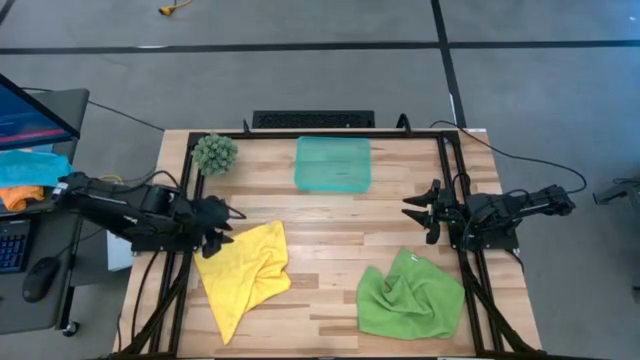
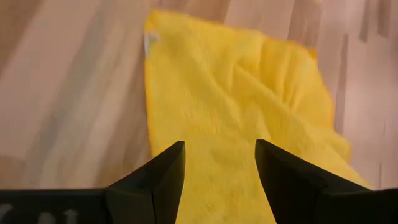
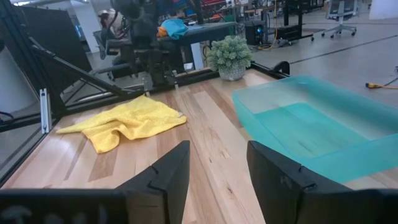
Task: Roll microfiber towels into tight, uniform cylinder then place into a basket
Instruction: Fold the yellow microfiber cloth
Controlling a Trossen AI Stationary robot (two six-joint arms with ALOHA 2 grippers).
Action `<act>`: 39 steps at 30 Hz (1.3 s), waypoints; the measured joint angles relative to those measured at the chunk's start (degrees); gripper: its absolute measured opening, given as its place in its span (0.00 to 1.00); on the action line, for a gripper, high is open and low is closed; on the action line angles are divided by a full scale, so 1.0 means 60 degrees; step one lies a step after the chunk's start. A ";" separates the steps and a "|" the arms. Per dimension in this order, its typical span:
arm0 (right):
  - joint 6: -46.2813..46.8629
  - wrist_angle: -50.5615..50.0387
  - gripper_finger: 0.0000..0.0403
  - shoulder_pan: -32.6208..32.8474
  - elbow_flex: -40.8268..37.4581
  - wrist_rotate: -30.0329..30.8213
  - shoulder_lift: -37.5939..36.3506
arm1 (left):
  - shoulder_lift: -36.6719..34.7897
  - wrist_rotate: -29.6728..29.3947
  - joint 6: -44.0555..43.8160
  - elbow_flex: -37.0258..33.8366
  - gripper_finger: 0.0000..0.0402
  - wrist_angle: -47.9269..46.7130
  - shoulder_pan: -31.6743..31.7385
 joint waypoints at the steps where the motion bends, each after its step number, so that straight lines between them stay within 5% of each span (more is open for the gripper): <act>1: 0.0000 0.0000 0.45 -0.0003 -0.0003 0.0000 0.0000 | 0.0046 -0.0004 -0.0249 -0.0054 0.46 0.0003 -0.0155; 8: 0.0000 0.0000 0.45 -0.0003 -0.0003 0.0000 0.0000 | 0.0527 -0.0849 -0.1147 -0.0474 0.46 0.0583 -0.1115; 14: 0.0000 0.0000 0.45 -0.0002 -0.0002 0.0000 0.0000 | 0.1662 -0.0932 -0.1043 -0.1021 0.46 0.2632 -0.1349; 22: 0.0000 0.0000 0.45 -0.0003 -0.0003 0.0000 0.0000 | 0.3884 -0.2213 -0.0787 -0.1178 0.46 0.4063 -0.1343; 39: 0.0000 0.0000 0.45 -0.0003 -0.0002 0.0000 0.0000 | 0.7460 -0.2704 0.0895 -0.1149 0.46 0.8161 -0.0193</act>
